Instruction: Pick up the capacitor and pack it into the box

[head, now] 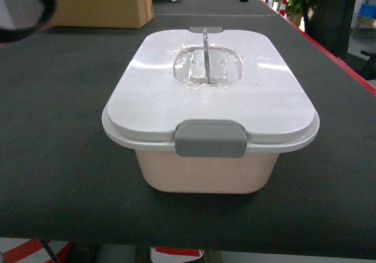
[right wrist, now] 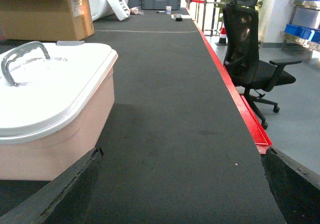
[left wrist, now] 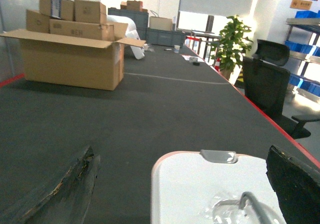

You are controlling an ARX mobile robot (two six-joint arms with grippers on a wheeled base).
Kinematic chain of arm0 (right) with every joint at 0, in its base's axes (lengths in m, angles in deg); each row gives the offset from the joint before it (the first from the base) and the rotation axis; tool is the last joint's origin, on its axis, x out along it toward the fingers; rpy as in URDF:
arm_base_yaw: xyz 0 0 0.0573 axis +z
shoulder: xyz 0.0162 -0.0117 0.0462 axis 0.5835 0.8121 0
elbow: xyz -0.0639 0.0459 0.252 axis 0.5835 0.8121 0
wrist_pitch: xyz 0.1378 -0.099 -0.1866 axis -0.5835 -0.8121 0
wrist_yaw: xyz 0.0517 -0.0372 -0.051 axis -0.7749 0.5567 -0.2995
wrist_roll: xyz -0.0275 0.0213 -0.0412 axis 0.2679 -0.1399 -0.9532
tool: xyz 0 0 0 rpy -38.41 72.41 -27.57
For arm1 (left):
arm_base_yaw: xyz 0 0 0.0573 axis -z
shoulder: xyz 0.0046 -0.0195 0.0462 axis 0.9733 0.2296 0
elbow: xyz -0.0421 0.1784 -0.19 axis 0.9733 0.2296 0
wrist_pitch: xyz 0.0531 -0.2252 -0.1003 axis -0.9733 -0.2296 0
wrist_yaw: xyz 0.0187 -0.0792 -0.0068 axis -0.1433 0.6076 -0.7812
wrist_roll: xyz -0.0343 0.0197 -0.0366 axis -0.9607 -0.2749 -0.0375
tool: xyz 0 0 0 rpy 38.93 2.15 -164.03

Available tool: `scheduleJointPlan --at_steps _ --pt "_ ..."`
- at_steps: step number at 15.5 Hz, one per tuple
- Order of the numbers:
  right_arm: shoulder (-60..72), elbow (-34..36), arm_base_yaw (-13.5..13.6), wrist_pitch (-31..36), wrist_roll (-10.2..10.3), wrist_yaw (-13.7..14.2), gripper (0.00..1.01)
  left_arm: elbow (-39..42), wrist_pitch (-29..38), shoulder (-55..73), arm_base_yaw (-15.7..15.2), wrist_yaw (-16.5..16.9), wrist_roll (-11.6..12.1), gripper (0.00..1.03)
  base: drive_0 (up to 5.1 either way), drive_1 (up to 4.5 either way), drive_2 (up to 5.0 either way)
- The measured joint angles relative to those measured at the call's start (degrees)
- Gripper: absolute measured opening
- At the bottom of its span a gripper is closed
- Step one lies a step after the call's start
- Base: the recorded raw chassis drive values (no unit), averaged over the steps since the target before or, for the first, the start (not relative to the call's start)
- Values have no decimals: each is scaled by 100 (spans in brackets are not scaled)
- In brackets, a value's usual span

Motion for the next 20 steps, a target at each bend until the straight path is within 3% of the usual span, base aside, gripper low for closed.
scheduleJointPlan --at_steps 2,5,7,8,9,10,13,15,16,20 --pt "0 0 0 0 0 0 98 1108 -28 -1036 -468 225 146 98 0 0 0" --pt "0 0 0 0 0 0 98 2710 -396 -2131 -1224 195 31 98 0 0 0" --pt "0 0 0 0 0 0 98 3322 -568 -2420 -1423 243 -63 98 0 0 0" --pt "0 0 0 0 0 0 98 3423 -225 -2378 -1510 472 -9 94 0 0 0" --pt "0 0 0 2 0 0 98 3574 105 -2505 -1672 1021 144 82 0 0 0" --pt "0 0 0 0 0 0 98 3770 -24 -2824 -1770 1270 238 69 0 0 0" --pt "0 0 0 0 0 0 98 4131 -286 -3523 -1989 1510 291 33 0 0 0" --pt "0 0 0 4 0 2 98 4472 -553 -3847 -2483 1989 293 6 0 0 0" --pt "0 0 0 -4 2 0 98 4494 -754 -4186 -2520 1976 293 2 0 0 0" --pt "0 0 0 0 0 2 98 4496 -1388 -4944 -2496 2024 295 2 0 0 0"
